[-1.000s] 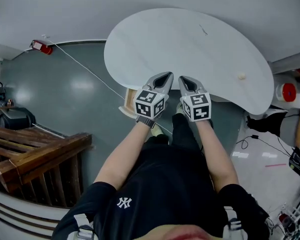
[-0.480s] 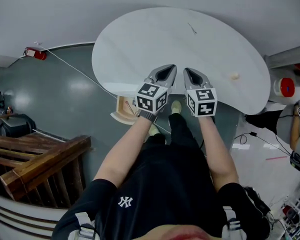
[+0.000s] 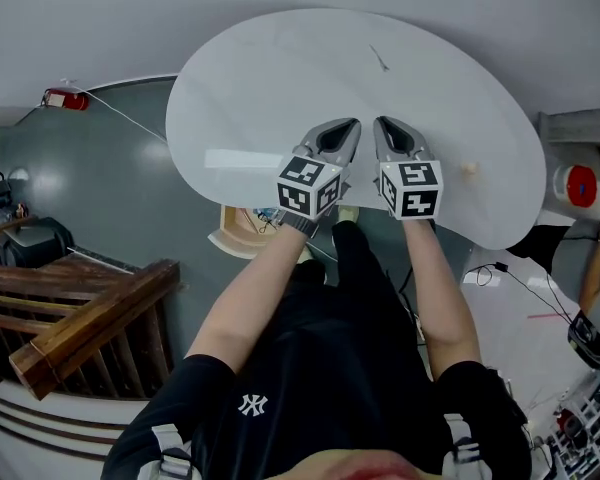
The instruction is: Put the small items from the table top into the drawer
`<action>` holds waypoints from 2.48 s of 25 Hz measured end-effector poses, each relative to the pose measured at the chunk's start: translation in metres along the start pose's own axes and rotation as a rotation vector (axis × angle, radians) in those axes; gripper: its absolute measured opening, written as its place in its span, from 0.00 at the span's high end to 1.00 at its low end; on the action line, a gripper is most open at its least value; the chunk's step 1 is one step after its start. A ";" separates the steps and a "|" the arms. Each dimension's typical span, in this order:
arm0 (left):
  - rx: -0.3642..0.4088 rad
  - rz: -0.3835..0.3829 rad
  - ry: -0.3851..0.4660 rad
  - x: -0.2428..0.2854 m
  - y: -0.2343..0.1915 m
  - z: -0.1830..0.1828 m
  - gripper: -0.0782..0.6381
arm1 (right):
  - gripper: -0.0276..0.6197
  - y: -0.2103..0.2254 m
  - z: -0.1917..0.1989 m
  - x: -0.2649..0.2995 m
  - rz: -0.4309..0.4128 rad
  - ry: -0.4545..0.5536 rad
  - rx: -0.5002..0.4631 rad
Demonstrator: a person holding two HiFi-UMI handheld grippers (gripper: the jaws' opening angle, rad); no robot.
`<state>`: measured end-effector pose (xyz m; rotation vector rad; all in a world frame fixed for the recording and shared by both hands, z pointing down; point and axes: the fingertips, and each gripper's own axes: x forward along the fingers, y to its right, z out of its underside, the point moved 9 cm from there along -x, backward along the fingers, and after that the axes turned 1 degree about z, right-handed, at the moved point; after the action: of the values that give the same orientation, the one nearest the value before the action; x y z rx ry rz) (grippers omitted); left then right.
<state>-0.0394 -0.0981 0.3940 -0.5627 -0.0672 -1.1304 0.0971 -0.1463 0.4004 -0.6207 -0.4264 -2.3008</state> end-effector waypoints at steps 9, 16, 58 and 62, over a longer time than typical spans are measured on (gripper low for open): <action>-0.023 -0.023 -0.026 0.061 -0.024 -0.003 0.89 | 0.86 0.046 -0.005 0.051 -0.018 -0.039 -0.004; -0.041 -0.052 -0.058 0.096 -0.044 0.000 0.89 | 0.82 0.079 -0.001 0.090 -0.013 -0.074 0.003; -0.073 -0.097 -0.111 0.140 -0.082 0.020 0.89 | 0.83 0.107 0.011 0.170 0.006 -0.211 -0.152; -0.063 -0.094 -0.093 0.127 -0.077 0.016 0.89 | 0.83 0.096 0.008 0.154 0.004 -0.171 -0.121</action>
<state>-0.0471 -0.2201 0.4793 -0.6744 -0.1402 -1.2007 0.0698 -0.2935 0.5027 -0.8818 -0.3667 -2.2903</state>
